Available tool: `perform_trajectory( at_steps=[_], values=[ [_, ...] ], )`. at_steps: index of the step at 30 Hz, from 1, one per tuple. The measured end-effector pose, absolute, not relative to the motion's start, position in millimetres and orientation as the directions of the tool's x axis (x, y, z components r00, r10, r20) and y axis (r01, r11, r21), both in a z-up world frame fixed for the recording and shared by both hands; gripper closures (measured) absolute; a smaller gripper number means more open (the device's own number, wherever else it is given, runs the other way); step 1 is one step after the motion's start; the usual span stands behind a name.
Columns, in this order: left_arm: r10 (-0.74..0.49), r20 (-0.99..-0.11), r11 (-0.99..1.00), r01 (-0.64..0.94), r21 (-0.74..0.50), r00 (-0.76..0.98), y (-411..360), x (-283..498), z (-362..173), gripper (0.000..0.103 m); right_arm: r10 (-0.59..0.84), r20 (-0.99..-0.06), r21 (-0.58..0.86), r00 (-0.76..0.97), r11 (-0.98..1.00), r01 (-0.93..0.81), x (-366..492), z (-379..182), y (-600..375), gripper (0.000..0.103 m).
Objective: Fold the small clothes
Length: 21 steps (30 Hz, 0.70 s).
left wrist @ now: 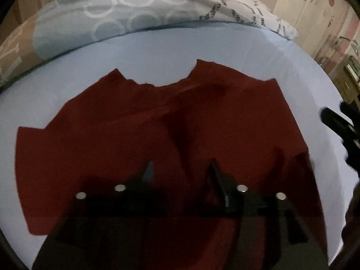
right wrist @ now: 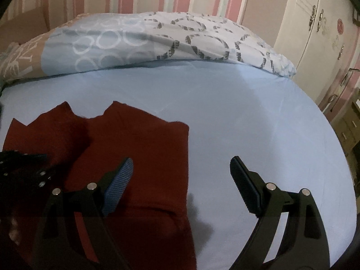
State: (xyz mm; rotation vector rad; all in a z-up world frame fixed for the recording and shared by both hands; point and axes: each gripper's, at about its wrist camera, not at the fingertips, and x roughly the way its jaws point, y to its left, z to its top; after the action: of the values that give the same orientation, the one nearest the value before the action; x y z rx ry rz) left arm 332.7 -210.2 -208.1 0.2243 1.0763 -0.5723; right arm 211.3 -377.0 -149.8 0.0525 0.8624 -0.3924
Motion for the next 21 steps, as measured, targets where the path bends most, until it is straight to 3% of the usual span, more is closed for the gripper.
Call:
perform_trajectory(
  at_steps=[8,19,21],
  values=[
    [-0.215,-0.851,0.882,0.469,0.041,0.478,-147.1,327.3,-192.2,0.037,-0.237,-0.766,-0.069,0.598,0.954,0.29,231.1,-162.6,-341.3,0.015],
    [-0.078,-0.859,0.941,0.321,0.103,0.506,-83.9,347.0,-204.0,0.031,-0.123,-0.808,0.033,0.576,0.967,0.254,274.4,-186.7,-303.7,0.016],
    [-0.075,-0.862,0.944,0.314,0.101,0.502,-79.7,346.7,-204.5,0.031,-0.119,-0.818,0.034,0.563,0.967,0.254,281.3,-189.3,-299.6,0.024]
  ],
)
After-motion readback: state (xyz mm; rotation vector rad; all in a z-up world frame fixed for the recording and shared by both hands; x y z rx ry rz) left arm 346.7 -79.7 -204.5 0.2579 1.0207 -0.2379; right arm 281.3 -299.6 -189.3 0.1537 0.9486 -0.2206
